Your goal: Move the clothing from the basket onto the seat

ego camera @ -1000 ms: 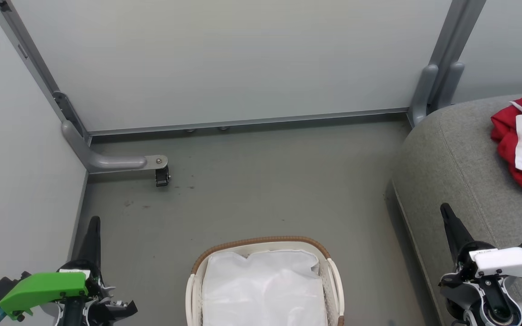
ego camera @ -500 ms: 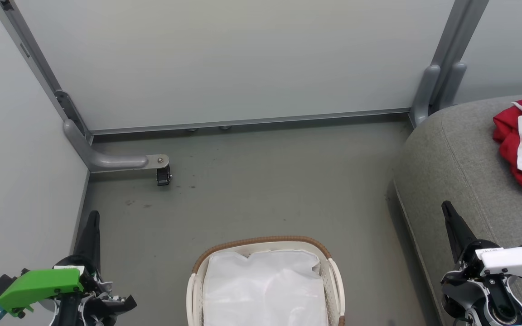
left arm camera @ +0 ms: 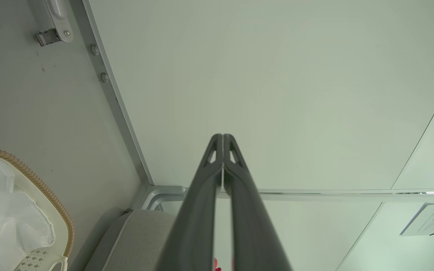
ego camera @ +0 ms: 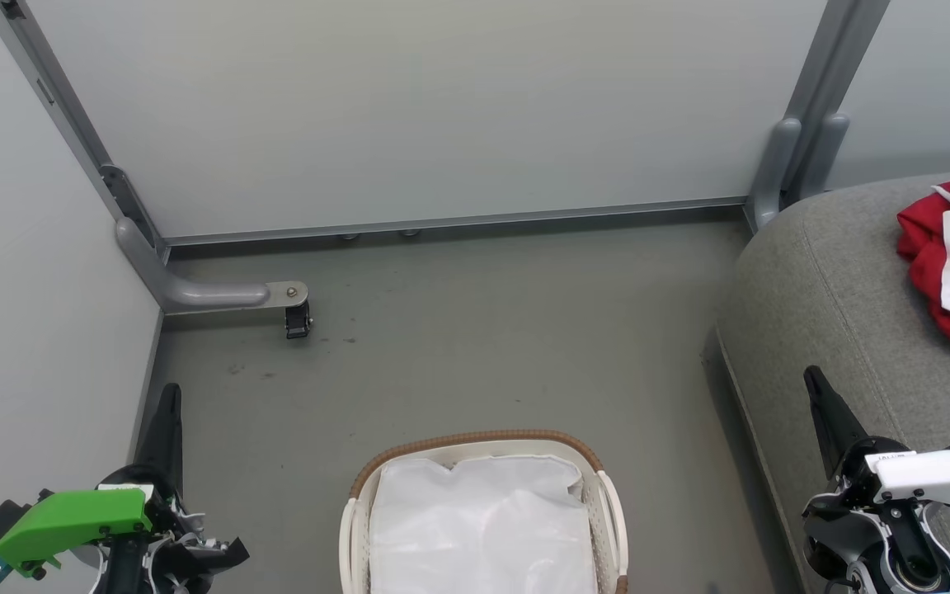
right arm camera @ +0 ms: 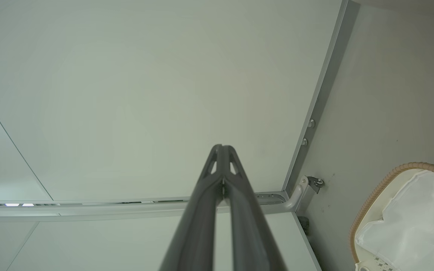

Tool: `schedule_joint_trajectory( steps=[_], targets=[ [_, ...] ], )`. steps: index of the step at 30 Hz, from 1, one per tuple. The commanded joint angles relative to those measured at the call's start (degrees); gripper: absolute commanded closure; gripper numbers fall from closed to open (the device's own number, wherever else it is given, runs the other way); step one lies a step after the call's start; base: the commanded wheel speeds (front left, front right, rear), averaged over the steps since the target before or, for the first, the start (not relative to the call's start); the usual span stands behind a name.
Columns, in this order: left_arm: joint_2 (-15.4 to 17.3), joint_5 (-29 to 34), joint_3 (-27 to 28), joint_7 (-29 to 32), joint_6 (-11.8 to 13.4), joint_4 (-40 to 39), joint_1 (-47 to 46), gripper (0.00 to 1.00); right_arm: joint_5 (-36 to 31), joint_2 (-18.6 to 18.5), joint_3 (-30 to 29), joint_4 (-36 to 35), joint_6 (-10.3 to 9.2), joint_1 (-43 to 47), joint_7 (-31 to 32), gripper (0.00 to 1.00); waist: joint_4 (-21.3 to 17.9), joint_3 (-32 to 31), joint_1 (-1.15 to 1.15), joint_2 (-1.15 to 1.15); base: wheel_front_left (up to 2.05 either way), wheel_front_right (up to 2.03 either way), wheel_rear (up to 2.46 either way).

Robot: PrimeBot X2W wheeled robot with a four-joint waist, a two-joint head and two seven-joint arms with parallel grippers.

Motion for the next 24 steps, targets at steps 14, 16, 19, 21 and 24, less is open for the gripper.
schedule_joint_trajectory(
  steps=[14, 16, 19, 21, 24],
  targets=[
    [0.4, -0.2, 0.1, 0.2, -0.2, -0.2, -0.7, 1.0, 0.2, -0.3, -0.1, -0.2, 0.0, 0.2, 0.1, 1.0, 0.0, 0.0, 0.0, 0.0, 0.0, 0.0, 0.0],
    [0.4, -0.2, 0.1, 0.2, -0.2, -0.2, -0.7, 1.0, 0.2, -0.3, -0.1, -0.2, 0.0, 0.2, 0.1, 1.0, 0.0, 0.0, 0.0, 0.0, 0.0, 0.0, 0.0],
    [0.4, -0.2, 0.1, 0.2, -0.2, -0.2, -0.7, 1.0, 0.2, -0.3, -0.1, -0.2, 0.0, 0.2, 0.1, 1.0, 0.0, 0.0, 0.0, 0.0, 0.0, 0.0, 0.0],
    [0.4, -0.2, 0.1, 0.2, -0.2, -0.1, -0.7, 1.0, 0.2, -0.3, -0.1, -0.2, 0.0, 0.2, 0.1, 1.0, 0.0, 0.0, 0.0, 0.0, 0.0, 0.0, 0.0],
    [0.4, -0.2, 0.1, 0.2, -0.2, -0.1, -0.7, 1.0, 0.2, -0.3, -0.1, -0.2, 0.0, 0.2, 0.1, 1.0, 0.0, 0.0, 0.0, 0.0, 0.0, 0.0, 0.0]
  ],
)
